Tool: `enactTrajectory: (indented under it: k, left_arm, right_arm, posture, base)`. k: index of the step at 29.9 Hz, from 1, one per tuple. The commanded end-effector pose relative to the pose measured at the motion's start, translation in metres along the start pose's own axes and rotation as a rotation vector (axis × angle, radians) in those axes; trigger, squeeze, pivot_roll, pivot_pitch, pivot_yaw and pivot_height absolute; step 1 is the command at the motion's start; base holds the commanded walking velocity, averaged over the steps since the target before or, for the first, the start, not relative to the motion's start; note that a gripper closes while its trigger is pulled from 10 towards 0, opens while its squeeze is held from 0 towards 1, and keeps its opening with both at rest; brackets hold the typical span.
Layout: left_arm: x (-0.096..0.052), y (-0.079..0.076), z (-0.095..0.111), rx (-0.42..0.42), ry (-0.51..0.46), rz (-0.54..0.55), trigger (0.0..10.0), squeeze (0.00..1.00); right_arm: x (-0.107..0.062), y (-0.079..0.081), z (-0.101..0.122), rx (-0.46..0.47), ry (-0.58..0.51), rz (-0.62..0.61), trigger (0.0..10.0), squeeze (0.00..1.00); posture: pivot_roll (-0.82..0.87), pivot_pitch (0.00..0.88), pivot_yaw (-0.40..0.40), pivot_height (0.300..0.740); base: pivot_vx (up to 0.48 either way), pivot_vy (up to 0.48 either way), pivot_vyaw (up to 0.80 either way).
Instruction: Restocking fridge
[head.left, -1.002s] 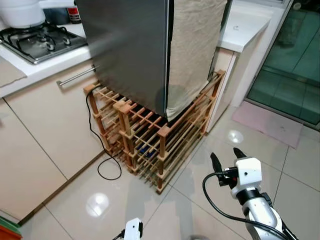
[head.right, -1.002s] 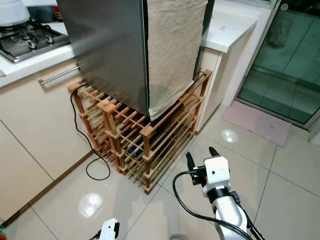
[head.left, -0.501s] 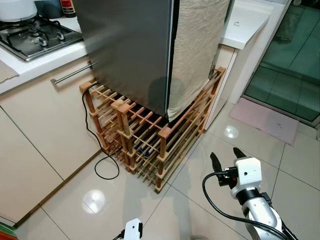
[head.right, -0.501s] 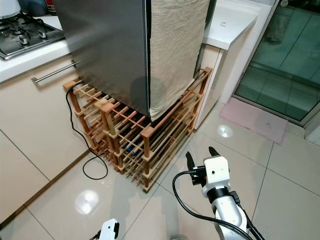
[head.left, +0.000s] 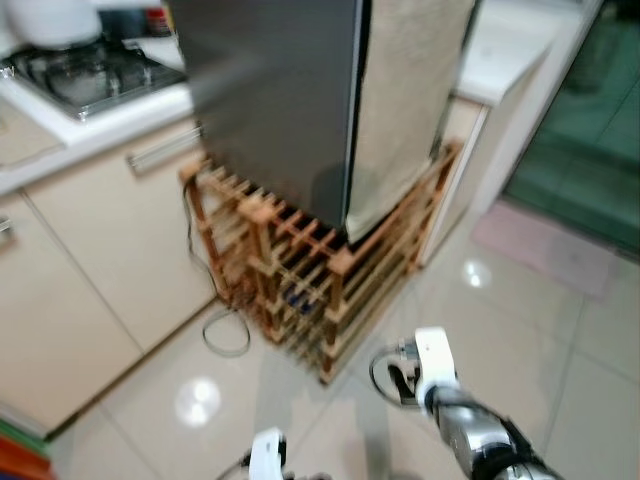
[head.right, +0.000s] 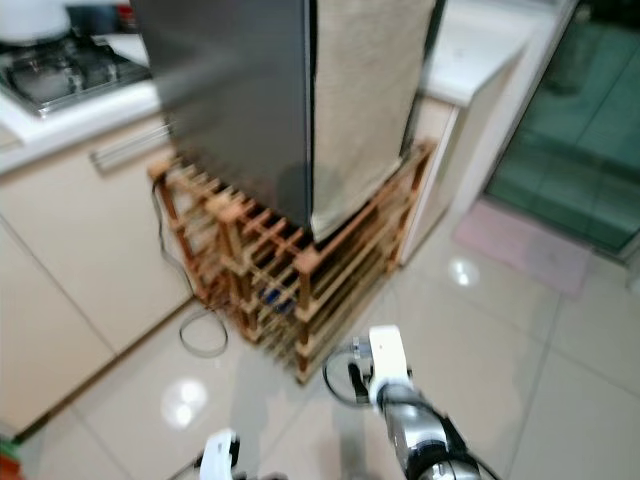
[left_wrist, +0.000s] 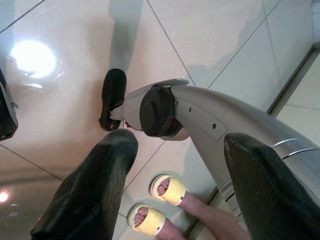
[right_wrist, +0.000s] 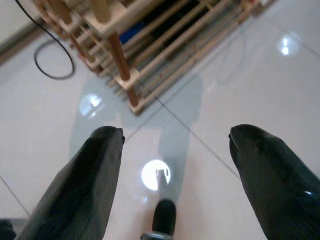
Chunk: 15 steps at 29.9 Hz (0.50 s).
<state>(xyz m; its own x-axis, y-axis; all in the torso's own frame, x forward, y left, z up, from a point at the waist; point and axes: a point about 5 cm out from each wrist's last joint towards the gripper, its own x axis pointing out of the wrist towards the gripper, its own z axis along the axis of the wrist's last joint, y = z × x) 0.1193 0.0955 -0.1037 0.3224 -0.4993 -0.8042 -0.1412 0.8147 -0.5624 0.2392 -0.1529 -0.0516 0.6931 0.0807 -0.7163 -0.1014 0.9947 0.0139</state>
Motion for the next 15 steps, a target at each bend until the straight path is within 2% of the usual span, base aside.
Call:
enactTrajectory:
  k: [1,4,5,6,9,15]
  left_arm:
    - [-0.02,-0.019,0.144,0.594,-0.234,0.419,10.0,0.0]
    - [-0.018,-0.014,0.135,0.591,-0.193,0.435,10.0,0.0]
    - [-0.018,-0.014,0.135,0.591,-0.193,0.435,10.0,0.0]
    - [-0.016,-0.011,0.126,0.605,-0.147,0.443,10.0,0.0]
    - [-0.014,-0.011,0.122,0.625,-0.127,0.434,10.0,0.0]
    - [-0.011,-0.021,0.125,0.638,-0.189,0.398,10.0,0.0]
  right_arm:
    - [0.001,-0.001,-0.01,0.045,0.079,-0.015,10.0,0.05]
    - [0.0,0.0,-0.018,0.058,0.137,-0.017,10.0,0.04]
    - [0.0,0.0,-0.018,0.058,0.137,-0.017,10.0,0.04]
    - [0.0,0.002,-0.021,0.038,0.148,-0.015,10.0,0.04]
    - [0.0,0.003,-0.021,0.036,0.146,-0.014,10.0,0.05]
    - [0.0,0.004,-0.023,0.049,0.145,-0.021,10.0,0.05]
  posture:
    - [-0.1,0.0,0.0,0.724]
    - [-0.1,0.0,0.0,0.724]
    - [-0.1,0.0,0.0,0.724]
    - [-0.1,0.0,0.0,0.724]
    - [-0.1,0.0,0.0,0.724]
    - [-0.1,0.0,0.0,0.724]
  base:
    - [0.0,0.0,0.0]
    - [0.0,0.0,0.0]
    - [0.0,0.0,0.0]
    - [0.0,0.0,0.0]
    - [0.0,0.0,0.0]
    - [0.0,0.0,0.0]
